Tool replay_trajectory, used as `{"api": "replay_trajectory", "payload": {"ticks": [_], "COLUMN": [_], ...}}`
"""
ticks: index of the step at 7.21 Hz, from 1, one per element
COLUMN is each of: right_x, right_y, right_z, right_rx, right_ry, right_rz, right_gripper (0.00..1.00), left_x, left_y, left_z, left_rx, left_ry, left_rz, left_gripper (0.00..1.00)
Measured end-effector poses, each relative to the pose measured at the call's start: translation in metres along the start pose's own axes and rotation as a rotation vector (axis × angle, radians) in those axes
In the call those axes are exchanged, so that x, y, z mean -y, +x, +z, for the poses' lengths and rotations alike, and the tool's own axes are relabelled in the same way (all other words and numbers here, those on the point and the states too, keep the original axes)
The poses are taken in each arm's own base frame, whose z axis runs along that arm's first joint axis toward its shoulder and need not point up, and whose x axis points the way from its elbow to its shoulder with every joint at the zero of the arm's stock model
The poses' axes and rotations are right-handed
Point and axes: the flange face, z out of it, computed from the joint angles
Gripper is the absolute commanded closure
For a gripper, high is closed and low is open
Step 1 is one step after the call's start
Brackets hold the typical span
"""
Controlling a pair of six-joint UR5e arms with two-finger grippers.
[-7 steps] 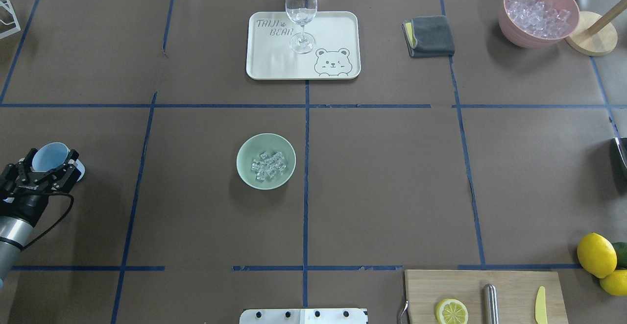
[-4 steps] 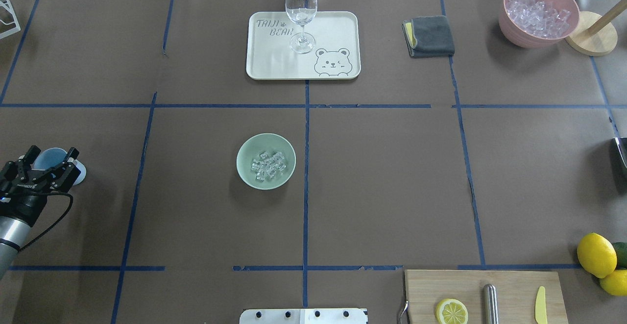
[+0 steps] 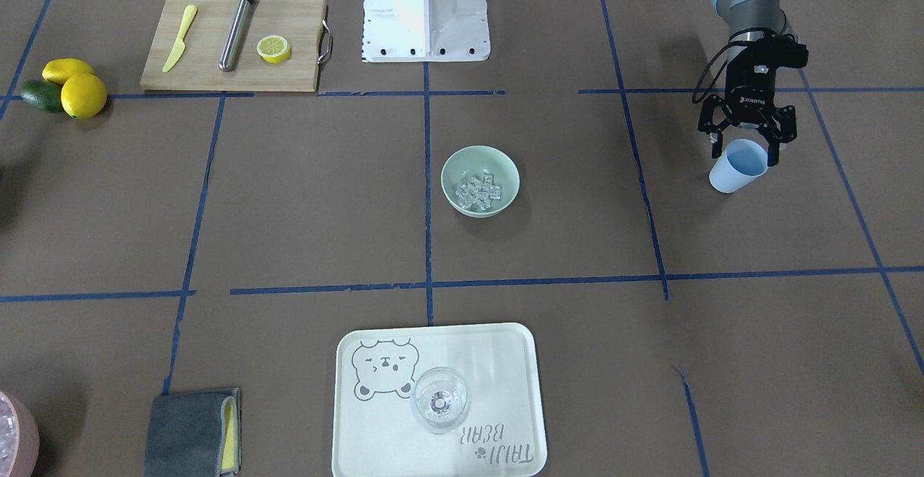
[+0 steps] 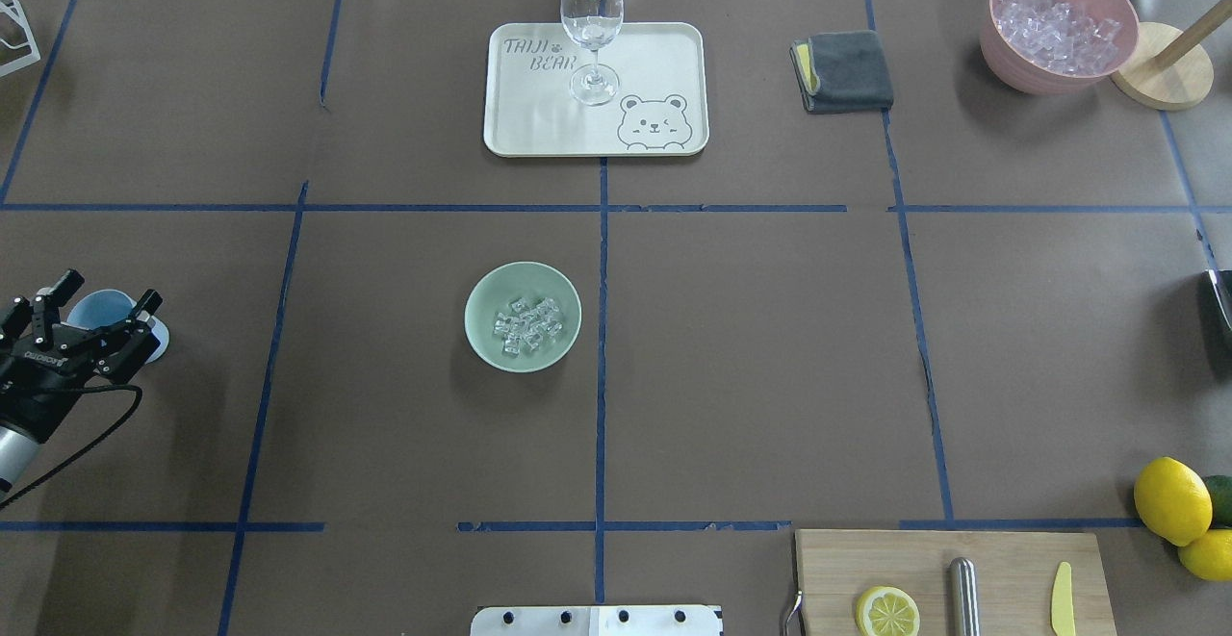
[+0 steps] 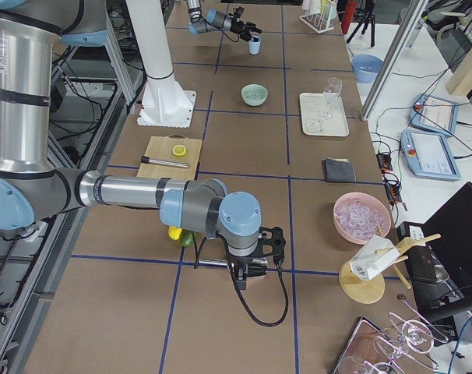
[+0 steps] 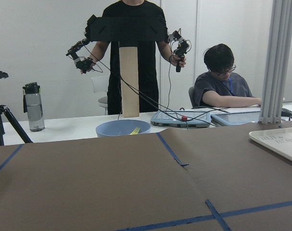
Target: Pour ice into bowl
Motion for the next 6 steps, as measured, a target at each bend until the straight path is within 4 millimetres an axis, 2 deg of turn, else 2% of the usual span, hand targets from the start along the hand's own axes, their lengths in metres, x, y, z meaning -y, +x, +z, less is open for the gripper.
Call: {"api": "replay_trajectory", "payload": {"ticks": [2, 4, 5, 6], "right_x": [0.0, 0.0, 0.0, 0.0], "right_y": [0.0, 0.0, 0.0, 0.0], "right_z": [0.0, 0.0, 0.0, 0.001], "right_rx": [0.0, 0.001, 0.001, 0.0], "right_ry": [0.0, 0.0, 0.0, 0.0], "right_rz": [0.0, -0.001, -0.001, -0.002], "right_gripper": [0.0, 0.0, 0.0, 0.0], "left_x": [0.029, 0.072, 0.098, 0.138], "left_y": [-0.03, -0.07, -0.082, -0.094], "left_z": [0.027, 0.061, 0.077, 0.096], "left_rx": [-0.052, -0.07, -0.057, -0.034], "left_ry": [-0.053, -0.177, -0.264, -0.349], "left_rz": [0.132, 0.28, 0.338, 0.417], "left_gripper": [0.0, 0.0, 0.0, 0.0]}}
